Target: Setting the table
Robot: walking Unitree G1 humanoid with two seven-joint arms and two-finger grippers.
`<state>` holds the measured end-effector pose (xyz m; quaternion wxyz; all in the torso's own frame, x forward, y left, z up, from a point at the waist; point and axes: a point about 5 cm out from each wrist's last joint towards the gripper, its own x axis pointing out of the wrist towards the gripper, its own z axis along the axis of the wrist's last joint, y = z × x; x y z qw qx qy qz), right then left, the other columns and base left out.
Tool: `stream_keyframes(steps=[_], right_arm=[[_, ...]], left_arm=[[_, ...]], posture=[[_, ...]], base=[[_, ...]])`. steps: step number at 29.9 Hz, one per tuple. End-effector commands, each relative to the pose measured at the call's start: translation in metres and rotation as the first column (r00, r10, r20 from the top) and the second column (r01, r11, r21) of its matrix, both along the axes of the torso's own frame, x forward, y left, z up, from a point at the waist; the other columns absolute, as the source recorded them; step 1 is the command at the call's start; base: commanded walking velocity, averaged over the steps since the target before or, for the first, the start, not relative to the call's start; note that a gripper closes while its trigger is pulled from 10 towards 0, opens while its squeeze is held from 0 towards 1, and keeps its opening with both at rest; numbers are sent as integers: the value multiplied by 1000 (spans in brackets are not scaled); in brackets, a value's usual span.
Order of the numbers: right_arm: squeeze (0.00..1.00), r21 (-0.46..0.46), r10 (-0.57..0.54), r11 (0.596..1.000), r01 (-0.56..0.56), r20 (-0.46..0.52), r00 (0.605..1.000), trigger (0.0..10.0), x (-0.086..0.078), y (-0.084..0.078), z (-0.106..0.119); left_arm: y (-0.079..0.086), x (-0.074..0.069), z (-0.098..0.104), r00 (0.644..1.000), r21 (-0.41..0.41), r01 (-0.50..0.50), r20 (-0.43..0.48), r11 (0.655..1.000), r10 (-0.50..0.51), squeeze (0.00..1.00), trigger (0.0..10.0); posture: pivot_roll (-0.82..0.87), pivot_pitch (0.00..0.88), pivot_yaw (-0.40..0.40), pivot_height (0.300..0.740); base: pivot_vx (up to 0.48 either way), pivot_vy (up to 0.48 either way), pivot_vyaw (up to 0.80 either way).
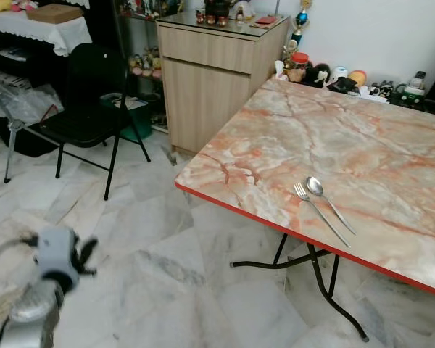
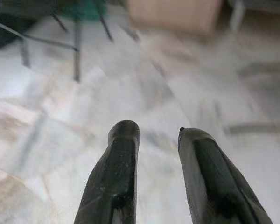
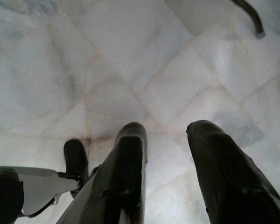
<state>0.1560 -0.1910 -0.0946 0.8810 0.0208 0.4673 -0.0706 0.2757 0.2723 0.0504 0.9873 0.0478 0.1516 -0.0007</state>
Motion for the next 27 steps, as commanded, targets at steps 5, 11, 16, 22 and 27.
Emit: stream_keyframes(steps=[5, 11, 16, 22, 27], right_arm=[[0, -3, -8, 1000, 8, -6, 1000, 10000, -3, -1, -1], [0, 0, -13, 1000, 13, -4, 1000, 10000, -3, 0, -1], [0, -2, -16, 1000, 16, -4, 1000, 10000, -3, 0, -1], [0, -3, -20, 1000, 20, -2, 1000, 10000, -3, -1, -1], [0, -5, -17, 1000, 17, 8, 1000, 10000, -2, -1, 0]], left_arm=[[-14, -14, -37, 989, -30, 26, -142, 999, -30, 0, 10000], [-21, -33, -68, 958, -54, 7, -285, 999, -22, 0, 10000], [-26, -54, -90, 919, -54, -13, -394, 998, -9, 0, 10000], [-26, -72, -106, 879, -50, -48, -477, 998, 18, 0, 10000], [-26, -82, -113, 854, -41, -58, -519, 997, 29, 0, 10000]], posture=[[57, 42, 15, 740], [50, 49, 17, 740], [51, 56, 13, 740], [46, 59, 12, 740], [48, 63, 8, 740]], base=[[0, -435, 0], [0, -113, 0], [0, 0, 0], [0, 0, 0], [0, 0, 0]])
